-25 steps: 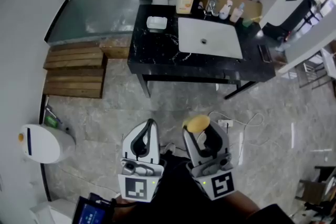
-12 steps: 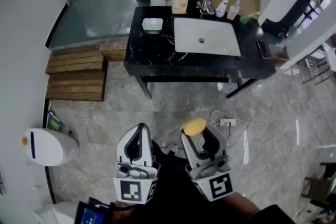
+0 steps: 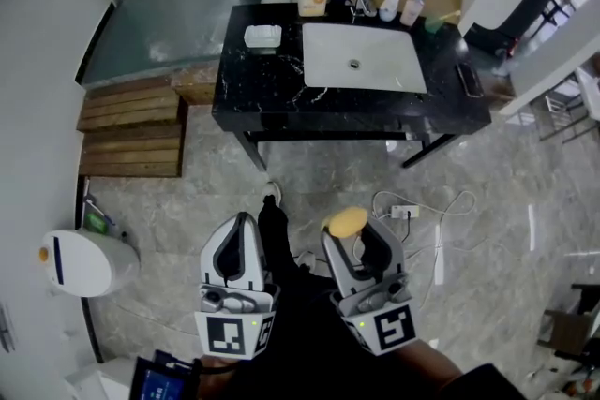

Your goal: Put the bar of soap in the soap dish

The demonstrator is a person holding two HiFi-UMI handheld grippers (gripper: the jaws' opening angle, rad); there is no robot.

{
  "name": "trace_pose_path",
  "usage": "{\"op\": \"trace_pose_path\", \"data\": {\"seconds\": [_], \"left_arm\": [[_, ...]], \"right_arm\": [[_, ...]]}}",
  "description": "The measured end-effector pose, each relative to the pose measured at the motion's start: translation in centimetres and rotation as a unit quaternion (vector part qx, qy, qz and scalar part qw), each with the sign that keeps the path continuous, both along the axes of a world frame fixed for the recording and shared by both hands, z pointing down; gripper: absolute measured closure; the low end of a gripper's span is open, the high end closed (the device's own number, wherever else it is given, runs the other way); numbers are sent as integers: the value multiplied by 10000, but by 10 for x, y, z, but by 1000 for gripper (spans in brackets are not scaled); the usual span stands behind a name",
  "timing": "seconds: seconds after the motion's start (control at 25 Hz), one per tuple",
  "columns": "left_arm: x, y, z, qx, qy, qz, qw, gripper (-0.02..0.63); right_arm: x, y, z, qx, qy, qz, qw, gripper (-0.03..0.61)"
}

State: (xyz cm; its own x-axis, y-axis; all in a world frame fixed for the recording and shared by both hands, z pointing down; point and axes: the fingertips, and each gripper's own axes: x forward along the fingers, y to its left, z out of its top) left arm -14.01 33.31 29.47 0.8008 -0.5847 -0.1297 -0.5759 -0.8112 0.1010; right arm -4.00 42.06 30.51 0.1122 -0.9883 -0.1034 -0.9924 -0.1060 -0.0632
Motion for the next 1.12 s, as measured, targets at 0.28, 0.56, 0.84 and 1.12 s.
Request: {"op": "trace_pose_path", "data": {"seconds": [0.28,0.56,0.84,1.12], "left_arm": [[35,-14,8,180,-155,351,9991,614],[70,-72,15,27,-190,350,9992,614],[101,-152,17,-104,-313,313,9990,613],[121,-241,9,-187,-293,239,9991,614]], "right_arm": [[30,-20,4,-96,-10,142,9999,394],[67,-75,5,-155,-124,165,9997,394],[105,-166,8,-383,-237,69,9990,394],[129,-260,-4,-452,-131,-70,9989,394]]}}
